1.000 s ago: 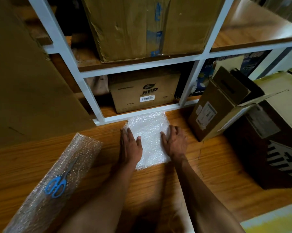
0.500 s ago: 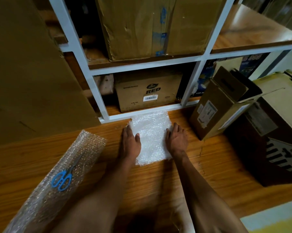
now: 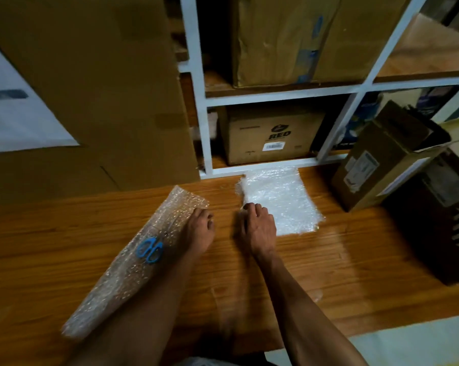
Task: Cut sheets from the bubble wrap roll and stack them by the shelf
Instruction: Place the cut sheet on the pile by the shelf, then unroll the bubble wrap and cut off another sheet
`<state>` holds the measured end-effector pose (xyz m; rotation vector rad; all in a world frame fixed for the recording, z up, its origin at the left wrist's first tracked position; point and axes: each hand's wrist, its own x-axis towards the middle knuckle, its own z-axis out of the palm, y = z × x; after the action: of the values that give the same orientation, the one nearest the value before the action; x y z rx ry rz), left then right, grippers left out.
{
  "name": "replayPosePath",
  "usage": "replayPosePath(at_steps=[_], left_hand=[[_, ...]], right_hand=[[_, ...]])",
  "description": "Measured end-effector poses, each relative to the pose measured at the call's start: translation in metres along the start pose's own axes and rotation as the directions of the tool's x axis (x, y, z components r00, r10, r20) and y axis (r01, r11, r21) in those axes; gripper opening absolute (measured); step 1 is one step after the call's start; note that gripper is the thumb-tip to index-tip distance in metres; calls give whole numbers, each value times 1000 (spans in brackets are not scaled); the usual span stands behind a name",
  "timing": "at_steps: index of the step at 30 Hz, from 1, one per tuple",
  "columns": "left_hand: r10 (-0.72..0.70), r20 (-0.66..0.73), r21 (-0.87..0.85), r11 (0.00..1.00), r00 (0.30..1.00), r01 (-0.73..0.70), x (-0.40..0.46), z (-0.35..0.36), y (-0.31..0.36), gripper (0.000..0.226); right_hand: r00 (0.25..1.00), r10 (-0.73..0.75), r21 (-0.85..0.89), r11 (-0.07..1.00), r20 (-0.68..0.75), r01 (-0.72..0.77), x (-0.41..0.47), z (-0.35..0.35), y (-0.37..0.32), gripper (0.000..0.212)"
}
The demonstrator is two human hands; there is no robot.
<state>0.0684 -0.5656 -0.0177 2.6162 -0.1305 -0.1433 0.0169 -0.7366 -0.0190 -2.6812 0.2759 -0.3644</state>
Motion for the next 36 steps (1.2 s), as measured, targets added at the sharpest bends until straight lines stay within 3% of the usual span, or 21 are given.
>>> replayPosePath(at_steps=[7, 11, 16, 20, 24, 29, 32, 36], left_hand=[[-67, -48, 132, 989, 997, 73, -33, -59, -100, 21], [-92, -29, 203, 975, 995, 96, -47, -80, -145, 23], [-44, 38, 275, 961, 998, 32, -55, -95, -177, 37], [-25, 68, 305, 952, 997, 3, -51, -108, -189, 34], [-52, 23, 322, 946, 998, 42, -46, -124, -219, 37], [-268, -61, 260, 926, 961, 275, -37, -144, -259, 38], [-244, -82, 196, 947, 966, 255, -37, -153, -262, 36], [-103, -45, 48, 993, 994, 105, -42, -150, -253, 35]], right_hand=[[967, -160, -8, 986, 196, 165, -38, 47, -109, 33], [921, -164, -88, 974, 353, 207, -61, 80, -163, 42], [931, -40, -128, 988, 362, 92, -94, 113, -206, 54], [936, 45, -130, 992, 350, 1, -105, 116, -217, 60], [925, 99, -147, 988, 367, -47, -108, 112, -220, 64], [877, 171, -210, 974, 450, -82, -104, 104, -222, 73], [858, 209, -241, 965, 468, -104, -100, 102, -227, 78], [867, 201, -280, 957, 456, -75, -97, 92, -236, 77]])
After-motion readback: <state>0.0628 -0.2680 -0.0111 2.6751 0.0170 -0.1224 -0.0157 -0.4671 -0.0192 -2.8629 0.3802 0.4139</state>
